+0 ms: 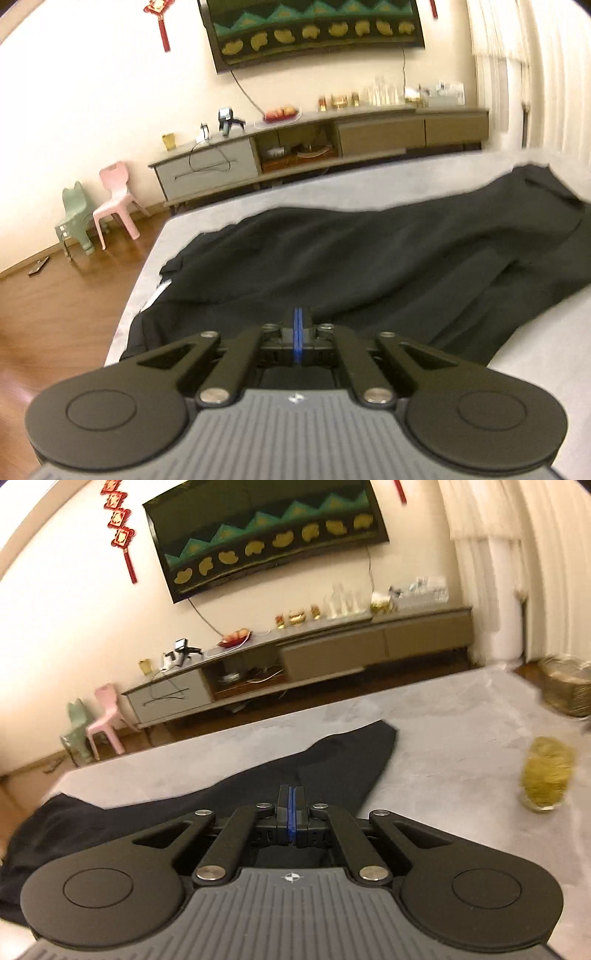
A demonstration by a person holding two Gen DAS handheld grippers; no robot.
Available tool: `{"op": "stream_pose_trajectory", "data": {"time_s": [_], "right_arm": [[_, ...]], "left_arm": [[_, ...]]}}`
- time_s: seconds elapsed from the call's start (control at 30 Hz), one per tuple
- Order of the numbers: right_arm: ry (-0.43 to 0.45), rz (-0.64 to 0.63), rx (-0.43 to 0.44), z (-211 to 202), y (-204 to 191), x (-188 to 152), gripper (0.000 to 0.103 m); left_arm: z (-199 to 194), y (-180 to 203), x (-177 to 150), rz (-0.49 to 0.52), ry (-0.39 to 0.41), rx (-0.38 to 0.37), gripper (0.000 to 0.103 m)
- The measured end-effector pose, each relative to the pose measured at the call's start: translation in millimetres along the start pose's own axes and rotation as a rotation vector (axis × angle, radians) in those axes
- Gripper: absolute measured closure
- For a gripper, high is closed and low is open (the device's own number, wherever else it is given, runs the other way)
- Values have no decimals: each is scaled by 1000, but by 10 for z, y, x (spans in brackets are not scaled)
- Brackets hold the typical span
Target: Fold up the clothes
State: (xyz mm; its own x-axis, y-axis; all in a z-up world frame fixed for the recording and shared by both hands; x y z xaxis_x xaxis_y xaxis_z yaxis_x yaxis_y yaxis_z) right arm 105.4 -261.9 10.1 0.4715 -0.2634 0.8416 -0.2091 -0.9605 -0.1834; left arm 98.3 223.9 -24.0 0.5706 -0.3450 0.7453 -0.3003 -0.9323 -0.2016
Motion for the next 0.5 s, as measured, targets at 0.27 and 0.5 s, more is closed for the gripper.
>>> {"op": "stream_pose_trajectory", "data": {"time_s": [0.27, 0.5], "right_arm": [[-153, -171, -87, 962, -72, -226, 22], [-176, -187, -162, 1340, 69, -173, 103]], "left_arm": [[493, 373, -88, 145, -86, 16, 53], [743, 258, -245, 147, -149, 6, 101]]}}
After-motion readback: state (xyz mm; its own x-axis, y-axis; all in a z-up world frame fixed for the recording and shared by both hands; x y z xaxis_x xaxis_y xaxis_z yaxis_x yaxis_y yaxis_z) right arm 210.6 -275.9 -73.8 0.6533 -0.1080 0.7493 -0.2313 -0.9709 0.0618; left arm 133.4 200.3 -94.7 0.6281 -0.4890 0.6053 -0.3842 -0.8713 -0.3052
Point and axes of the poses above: each gripper's, at about its wrist camera, not at the fingertips, and z roughly the way its jaws point, y to its right, x to its top, the point moved 9 cm from there along z, roughly the way its jaws point, and after that the axes turned 3 degrees about -x, right-handed, at the moved point
